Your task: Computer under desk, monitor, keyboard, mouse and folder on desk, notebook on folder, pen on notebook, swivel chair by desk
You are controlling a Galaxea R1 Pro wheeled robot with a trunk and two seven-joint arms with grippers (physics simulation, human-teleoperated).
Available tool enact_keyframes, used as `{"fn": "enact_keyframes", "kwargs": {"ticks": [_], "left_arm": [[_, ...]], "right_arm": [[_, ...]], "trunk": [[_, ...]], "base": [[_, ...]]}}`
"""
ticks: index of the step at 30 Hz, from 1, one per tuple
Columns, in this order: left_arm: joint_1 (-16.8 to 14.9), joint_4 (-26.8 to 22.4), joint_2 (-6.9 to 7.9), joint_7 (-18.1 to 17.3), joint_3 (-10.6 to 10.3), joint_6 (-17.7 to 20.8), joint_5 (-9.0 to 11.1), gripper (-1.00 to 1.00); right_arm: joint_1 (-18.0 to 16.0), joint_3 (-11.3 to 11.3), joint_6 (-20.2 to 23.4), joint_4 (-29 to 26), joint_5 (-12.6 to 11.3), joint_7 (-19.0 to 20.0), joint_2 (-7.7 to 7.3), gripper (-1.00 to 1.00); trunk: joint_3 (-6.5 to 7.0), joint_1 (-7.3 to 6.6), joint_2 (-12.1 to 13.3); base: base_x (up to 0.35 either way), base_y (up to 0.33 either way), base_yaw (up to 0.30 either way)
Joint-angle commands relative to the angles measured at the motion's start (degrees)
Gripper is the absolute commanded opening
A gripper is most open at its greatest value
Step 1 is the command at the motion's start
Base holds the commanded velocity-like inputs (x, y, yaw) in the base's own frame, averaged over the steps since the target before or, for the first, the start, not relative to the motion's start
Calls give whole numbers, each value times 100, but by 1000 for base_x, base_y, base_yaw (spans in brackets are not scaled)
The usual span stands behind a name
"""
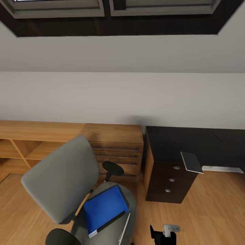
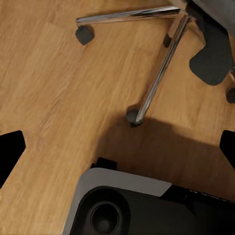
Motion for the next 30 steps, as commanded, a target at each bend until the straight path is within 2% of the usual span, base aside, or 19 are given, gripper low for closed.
{"fn": "enact_keyframes", "kwargs": {"ticks": [1, 15, 25, 30], "left_arm": [[-5, 6, 4, -33, -35, -17, 60, 100], [-5, 6, 3, -35, -35, -18, 60, 100], [-8, 6, 4, -34, -35, -18, 60, 100], [-8, 6, 3, -34, -35, -18, 60, 100]], "right_arm": [[-4, -52, -18, 4, 51, 11, 1, 100], [-4, -52, -18, 4, 51, 11, 1, 100], [-4, -52, -18, 4, 51, 11, 1, 100], [-4, -52, -18, 4, 51, 11, 1, 100]], "trunk": [[-6, 0, -4], [-6, 0, -4], [-6, 0, -4], [-6, 0, -4]], "base": [[0, 298, 0], [0, 62, -71], [0, 226, -4], [0, 72, 0]]}}
